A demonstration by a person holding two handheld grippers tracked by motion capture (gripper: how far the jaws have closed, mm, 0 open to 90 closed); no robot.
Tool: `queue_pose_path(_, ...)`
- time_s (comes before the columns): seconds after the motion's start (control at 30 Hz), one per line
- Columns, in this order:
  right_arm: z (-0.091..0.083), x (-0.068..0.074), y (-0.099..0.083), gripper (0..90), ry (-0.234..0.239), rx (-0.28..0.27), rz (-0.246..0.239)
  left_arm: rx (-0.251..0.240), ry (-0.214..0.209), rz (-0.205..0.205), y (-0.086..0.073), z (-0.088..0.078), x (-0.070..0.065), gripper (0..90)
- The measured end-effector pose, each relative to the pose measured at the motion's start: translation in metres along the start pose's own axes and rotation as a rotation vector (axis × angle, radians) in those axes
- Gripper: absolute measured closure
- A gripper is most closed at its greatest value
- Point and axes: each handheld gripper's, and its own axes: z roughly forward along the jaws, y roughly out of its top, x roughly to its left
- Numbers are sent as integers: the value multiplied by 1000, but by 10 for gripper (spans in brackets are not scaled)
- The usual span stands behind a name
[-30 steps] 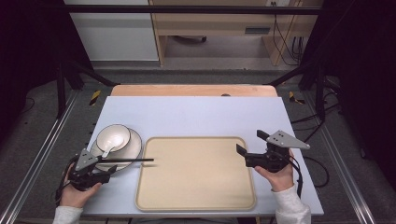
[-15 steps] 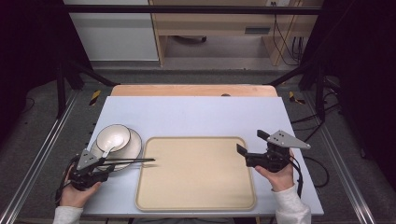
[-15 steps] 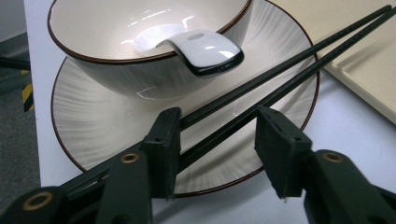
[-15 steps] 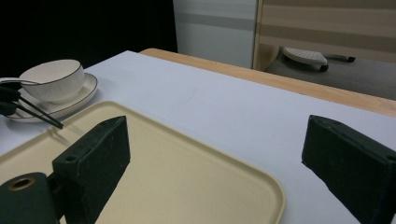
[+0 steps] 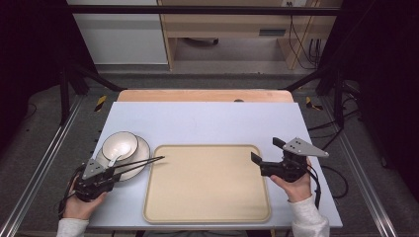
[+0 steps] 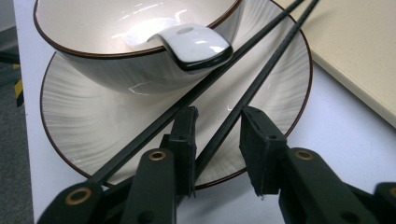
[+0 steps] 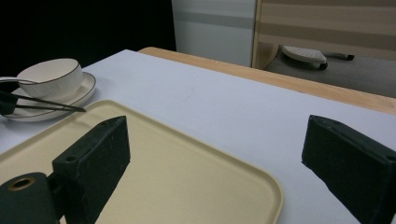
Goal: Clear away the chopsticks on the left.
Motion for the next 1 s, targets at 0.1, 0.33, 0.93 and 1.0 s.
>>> queue_pose_path(0.1, 0, 0, 0, 80, 1, 1, -1, 6, 1, -7, 1, 1, -2, 692)
queue_pose_path(0.33, 0, 0, 0, 79, 2, 1, -2, 16, -3, -16, 4, 2, -6, 745)
queue_pose_path(0.93, 0, 0, 0, 78, 1, 3, -2, 33, -18, -50, 11, 6, -14, 798)
queue_pose_path(1.0, 0, 0, 0, 78, 0, 1, 0, 32, -23, -55, 12, 6, -14, 767)
